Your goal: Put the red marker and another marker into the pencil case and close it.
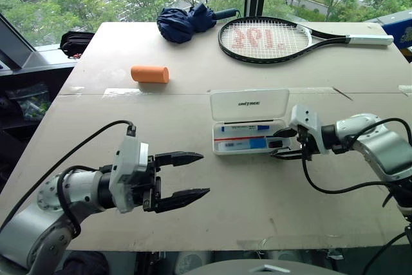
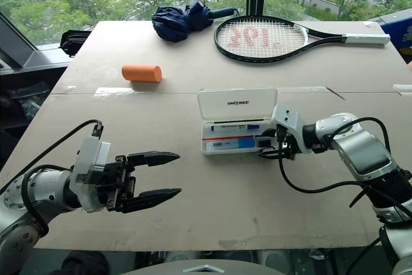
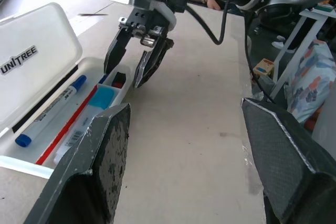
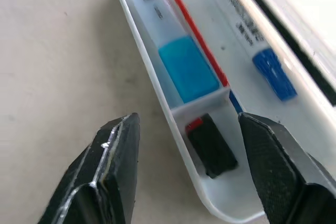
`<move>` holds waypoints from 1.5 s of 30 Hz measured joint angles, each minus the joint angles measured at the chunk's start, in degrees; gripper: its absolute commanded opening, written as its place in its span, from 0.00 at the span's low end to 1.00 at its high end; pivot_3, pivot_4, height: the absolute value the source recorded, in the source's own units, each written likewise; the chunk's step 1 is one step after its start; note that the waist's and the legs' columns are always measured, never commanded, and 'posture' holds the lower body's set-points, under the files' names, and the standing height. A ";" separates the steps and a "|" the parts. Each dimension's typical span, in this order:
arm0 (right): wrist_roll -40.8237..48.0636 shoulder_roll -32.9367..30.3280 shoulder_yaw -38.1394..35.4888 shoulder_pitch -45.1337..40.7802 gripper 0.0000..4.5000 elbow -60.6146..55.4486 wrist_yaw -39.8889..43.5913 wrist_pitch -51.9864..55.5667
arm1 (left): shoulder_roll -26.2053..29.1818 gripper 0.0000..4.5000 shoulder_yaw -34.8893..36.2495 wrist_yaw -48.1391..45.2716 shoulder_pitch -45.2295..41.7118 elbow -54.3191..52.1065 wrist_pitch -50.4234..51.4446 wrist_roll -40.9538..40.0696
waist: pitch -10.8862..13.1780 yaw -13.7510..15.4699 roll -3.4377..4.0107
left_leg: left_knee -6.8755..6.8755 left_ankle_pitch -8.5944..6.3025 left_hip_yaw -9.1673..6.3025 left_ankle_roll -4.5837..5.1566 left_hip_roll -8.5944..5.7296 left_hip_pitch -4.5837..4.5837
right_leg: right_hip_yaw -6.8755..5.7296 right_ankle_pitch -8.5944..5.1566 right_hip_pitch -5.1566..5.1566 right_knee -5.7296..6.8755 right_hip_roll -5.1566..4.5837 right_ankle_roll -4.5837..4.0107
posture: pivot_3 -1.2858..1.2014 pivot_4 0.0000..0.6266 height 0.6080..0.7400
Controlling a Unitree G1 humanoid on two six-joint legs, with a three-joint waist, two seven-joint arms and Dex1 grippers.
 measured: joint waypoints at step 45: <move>-8.94 16.32 -2.97 -1.75 0.00 8.67 7.68 -5.29 | -0.18 0.75 6.04 11.17 8.07 -7.94 2.74 -3.64 | -0.10 -0.34 -0.12 | -0.15 0.09 -0.10 -0.18 -0.03 0.05 | -0.09 0.01 -0.01 0.03 -0.08 -0.02 | 0.52 0.24 0.93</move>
